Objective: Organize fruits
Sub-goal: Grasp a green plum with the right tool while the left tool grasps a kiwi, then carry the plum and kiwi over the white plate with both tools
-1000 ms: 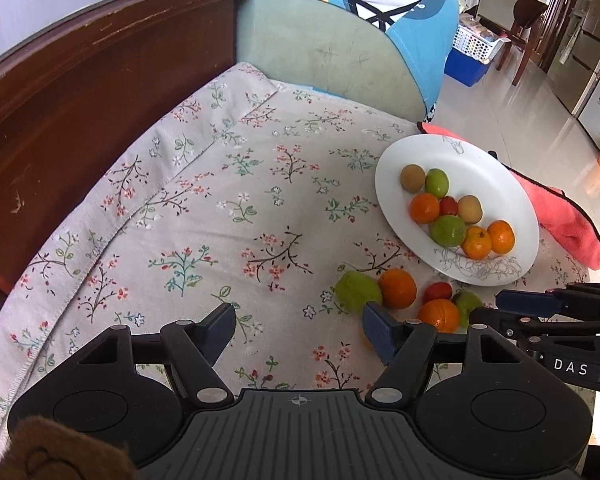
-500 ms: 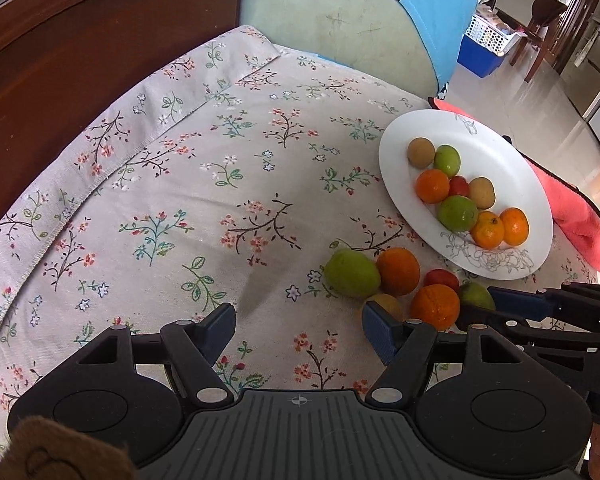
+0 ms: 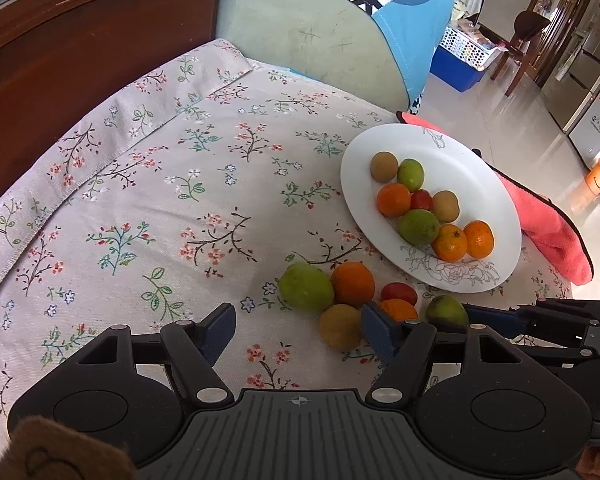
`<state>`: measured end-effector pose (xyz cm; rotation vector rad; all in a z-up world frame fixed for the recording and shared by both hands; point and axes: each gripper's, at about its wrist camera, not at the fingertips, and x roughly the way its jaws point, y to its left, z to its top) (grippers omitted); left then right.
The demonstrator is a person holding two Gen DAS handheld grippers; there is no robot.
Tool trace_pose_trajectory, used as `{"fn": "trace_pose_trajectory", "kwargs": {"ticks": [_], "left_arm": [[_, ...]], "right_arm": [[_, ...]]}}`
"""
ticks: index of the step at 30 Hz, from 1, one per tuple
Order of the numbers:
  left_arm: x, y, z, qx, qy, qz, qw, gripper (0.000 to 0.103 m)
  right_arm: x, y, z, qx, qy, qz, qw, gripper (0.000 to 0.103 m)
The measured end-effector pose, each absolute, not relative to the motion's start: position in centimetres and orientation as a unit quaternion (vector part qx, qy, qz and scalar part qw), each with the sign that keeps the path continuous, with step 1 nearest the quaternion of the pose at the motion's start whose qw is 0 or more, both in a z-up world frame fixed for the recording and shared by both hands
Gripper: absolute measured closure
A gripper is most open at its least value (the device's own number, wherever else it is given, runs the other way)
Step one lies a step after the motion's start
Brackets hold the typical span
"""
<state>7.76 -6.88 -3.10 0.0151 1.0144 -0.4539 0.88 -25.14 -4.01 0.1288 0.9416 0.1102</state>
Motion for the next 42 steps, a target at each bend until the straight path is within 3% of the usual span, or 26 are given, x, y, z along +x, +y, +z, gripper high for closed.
{"fn": "trace_pose_trajectory", "kwargs": {"ticks": [5,15,42], "left_arm": [[7.8,-7.7,-3.7,0.002,0.486,-0.215,0.847,0.042],[7.0,-8.2,-4.6,-0.010,0.485,-0.244,0.840,0.078],[7.6,-8.7,0.0,-0.015,0.416,-0.261,0.871,0.079]], "right_arm": [[0.6,-25.5,-3.8,0.066,0.452,0.050,0.888,0.075],[0.3,-25.9,-3.3,0.073,0.445,0.047,0.891,0.075],[0.2,-29.2,0.5,0.125,0.382,0.016,0.916,0.075]]}}
